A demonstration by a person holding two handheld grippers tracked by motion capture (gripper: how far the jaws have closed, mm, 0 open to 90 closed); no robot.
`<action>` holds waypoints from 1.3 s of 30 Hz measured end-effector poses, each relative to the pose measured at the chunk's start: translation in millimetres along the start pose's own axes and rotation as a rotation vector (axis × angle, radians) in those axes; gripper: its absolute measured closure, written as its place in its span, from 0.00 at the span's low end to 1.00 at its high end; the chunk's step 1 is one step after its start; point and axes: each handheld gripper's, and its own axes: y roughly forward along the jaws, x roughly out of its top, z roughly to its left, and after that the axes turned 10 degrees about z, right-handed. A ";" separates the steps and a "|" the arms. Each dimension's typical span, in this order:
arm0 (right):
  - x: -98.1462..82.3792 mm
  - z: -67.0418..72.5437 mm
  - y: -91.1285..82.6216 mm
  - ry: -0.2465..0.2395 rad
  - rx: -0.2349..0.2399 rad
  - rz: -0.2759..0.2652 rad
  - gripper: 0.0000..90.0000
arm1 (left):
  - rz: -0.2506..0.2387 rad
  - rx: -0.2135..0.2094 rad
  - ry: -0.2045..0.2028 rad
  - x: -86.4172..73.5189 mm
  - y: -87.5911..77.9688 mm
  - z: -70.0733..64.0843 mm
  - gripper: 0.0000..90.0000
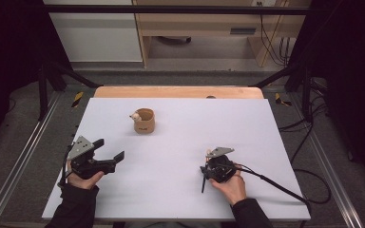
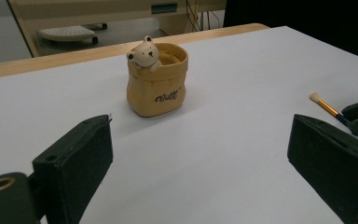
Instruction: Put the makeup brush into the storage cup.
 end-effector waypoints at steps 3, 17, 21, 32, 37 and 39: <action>-0.3 0.2 -0.8 0.007 0.002 0.005 0.74 | -0.001 0.001 0.000 0.1 -0.1 -0.2 0.07; -3.1 -5.6 -4.7 0.009 0.018 0.027 0.90 | -0.001 0.000 -0.001 0.1 -0.3 -0.3 0.07; -3.2 -6.3 -5.1 0.007 0.019 0.030 0.92 | -0.002 -0.001 0.000 0.1 -0.4 -0.4 0.07; -0.8 -8.8 -8.1 0.003 0.020 0.036 0.82 | -0.004 -0.004 -0.004 0.6 -0.6 -0.4 0.07; 6.3 -16.8 -22.6 -0.002 0.033 0.030 0.72 | -0.004 -0.007 -0.002 1.1 -0.8 -1.3 0.07; 9.0 -19.7 -27.0 -0.036 0.009 0.034 0.68 | -0.002 -0.009 0.001 1.2 -0.6 -1.5 0.07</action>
